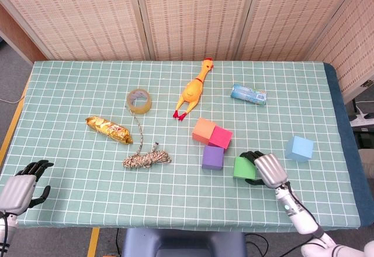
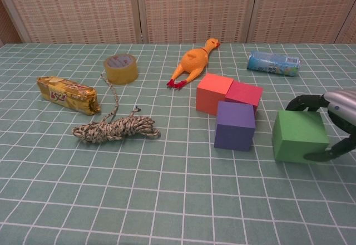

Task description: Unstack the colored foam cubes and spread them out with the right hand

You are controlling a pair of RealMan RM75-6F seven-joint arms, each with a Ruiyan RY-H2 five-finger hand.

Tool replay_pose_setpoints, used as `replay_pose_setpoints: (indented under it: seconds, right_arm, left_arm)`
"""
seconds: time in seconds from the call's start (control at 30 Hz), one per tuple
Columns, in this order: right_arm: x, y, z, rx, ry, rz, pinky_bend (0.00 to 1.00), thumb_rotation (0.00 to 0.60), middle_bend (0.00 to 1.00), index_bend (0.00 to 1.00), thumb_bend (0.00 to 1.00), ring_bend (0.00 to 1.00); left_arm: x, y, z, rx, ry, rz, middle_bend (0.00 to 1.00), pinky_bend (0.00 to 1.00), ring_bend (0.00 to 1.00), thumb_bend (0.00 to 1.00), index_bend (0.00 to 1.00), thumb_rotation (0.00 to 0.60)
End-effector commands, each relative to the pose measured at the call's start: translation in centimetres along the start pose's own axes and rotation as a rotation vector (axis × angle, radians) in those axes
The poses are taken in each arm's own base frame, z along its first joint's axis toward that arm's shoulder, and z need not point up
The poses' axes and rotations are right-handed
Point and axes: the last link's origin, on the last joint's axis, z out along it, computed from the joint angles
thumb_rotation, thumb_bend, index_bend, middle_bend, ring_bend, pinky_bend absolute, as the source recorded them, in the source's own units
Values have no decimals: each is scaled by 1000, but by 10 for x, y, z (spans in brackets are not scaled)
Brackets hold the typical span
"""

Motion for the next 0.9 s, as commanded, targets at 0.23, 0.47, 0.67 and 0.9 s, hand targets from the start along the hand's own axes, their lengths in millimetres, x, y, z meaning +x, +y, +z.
replay_pose_setpoints:
  seconds: [0.23, 0.47, 0.67, 0.9]
  right_arm:
    - [25, 23, -61, -36, -128, -105, 705, 600, 510, 486, 94, 470]
    - [35, 20, -71, -26, -194, -83, 385, 600, 216, 137, 89, 138]
    - [44, 16, -68, -23, -198, -25, 278, 600, 108, 17, 59, 38]
    - [53, 7, -42, -28, -46, 59, 255, 600, 99, 12, 56, 25]
  left_arm:
    - [0, -1, 0, 12, 6, -4, 161, 357, 155, 461, 213, 600]
    - [-1, -1, 2, 15, -1, -3, 161, 358, 156, 462, 213, 600]
    - [0, -2, 1, 17, 3, -8, 161, 358, 156, 462, 213, 600]
    - [-1, -2, 2, 17, -3, -6, 161, 358, 156, 461, 213, 600]
